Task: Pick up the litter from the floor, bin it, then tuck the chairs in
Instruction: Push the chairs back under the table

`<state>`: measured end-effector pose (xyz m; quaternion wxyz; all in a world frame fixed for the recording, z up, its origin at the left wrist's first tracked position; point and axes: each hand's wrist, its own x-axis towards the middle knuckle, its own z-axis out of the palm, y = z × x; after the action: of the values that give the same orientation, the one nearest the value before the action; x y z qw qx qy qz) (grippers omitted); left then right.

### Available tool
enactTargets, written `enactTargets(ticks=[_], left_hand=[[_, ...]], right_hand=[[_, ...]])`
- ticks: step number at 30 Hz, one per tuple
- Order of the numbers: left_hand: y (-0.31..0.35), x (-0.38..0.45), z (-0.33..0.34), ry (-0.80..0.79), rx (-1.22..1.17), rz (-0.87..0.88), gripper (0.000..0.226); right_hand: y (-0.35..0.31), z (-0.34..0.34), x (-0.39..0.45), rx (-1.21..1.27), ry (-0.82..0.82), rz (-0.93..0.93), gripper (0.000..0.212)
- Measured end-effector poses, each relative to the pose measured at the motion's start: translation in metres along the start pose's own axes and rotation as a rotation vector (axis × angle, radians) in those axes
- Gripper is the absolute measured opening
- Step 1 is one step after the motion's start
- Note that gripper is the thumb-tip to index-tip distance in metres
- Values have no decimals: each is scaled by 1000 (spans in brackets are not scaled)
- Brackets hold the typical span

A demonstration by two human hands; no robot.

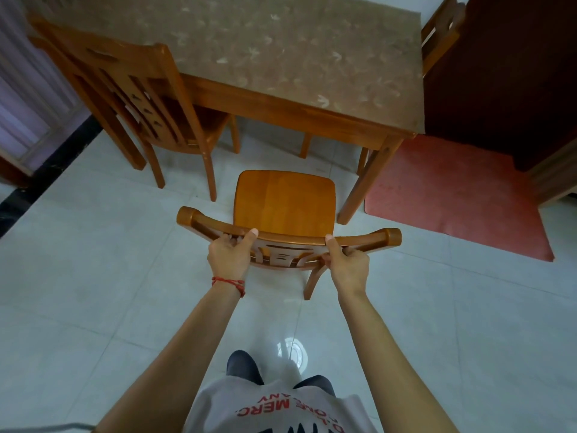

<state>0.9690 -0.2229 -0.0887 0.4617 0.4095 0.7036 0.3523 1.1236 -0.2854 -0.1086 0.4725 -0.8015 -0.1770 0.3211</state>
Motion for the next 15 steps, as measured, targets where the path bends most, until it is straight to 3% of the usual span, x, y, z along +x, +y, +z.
enactTargets(ticks=[15], left_hand=[[27,78,10,-20,-14,-1,36]], right_hand=[[-34,47,33,70,35,-25,31]])
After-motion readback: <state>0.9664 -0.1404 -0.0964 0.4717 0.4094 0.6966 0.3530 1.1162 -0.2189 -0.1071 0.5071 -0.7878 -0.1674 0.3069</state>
